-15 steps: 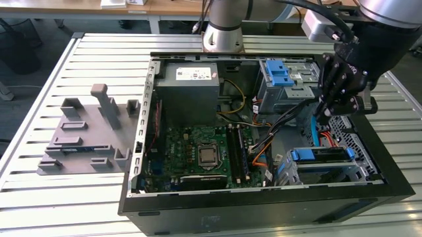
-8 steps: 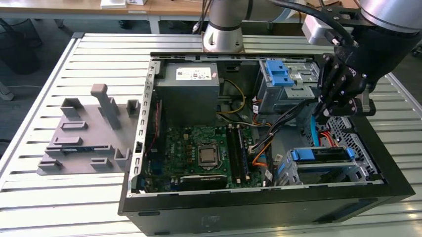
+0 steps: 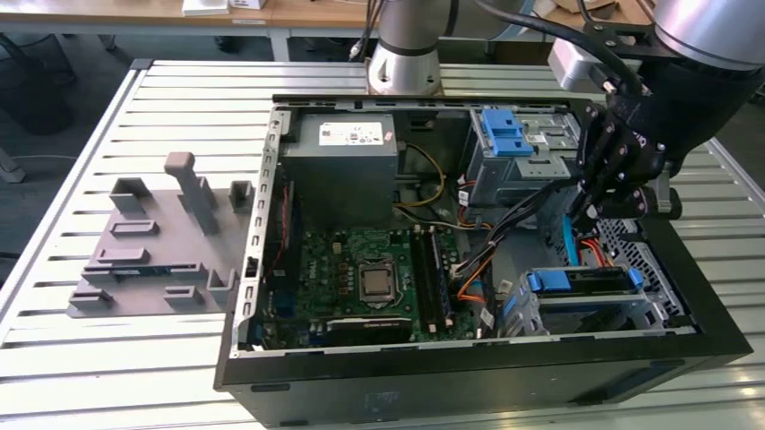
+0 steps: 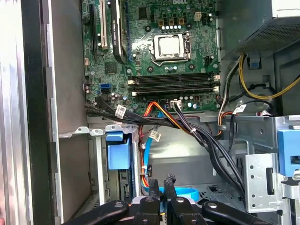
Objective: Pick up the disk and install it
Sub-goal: 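Insert the second disk wire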
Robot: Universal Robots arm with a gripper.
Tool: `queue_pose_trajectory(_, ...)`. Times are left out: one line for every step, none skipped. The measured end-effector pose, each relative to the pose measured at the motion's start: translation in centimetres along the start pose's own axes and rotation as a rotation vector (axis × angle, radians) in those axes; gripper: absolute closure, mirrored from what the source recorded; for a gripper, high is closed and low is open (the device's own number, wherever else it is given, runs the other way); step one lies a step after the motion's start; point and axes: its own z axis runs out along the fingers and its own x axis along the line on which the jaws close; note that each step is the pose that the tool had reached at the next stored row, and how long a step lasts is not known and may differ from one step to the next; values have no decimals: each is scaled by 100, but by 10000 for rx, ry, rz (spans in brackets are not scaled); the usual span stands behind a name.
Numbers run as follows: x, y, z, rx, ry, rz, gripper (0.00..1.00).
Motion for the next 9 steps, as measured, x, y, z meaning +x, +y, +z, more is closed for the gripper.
queue_pose_trajectory(0,0,0,0,1,0,84)
queue_pose_trajectory(0,0,0,0,0,0,84)
queue_pose_trajectory(0,0,1,0,0,0,84)
queue_pose_trajectory(0,0,3,0,-9,0,84)
queue_pose_trajectory(1,0,6,-3,-33,-1,84)
queue_pose_trajectory(3,0,10,-9,-104,-2,84)
queue_pose_trajectory(9,-1,15,-17,-200,-4,84)
queue_pose_trajectory(19,-2,20,-23,-276,-5,84)
queue_pose_trajectory(38,-4,26,-29,-339,-6,84)
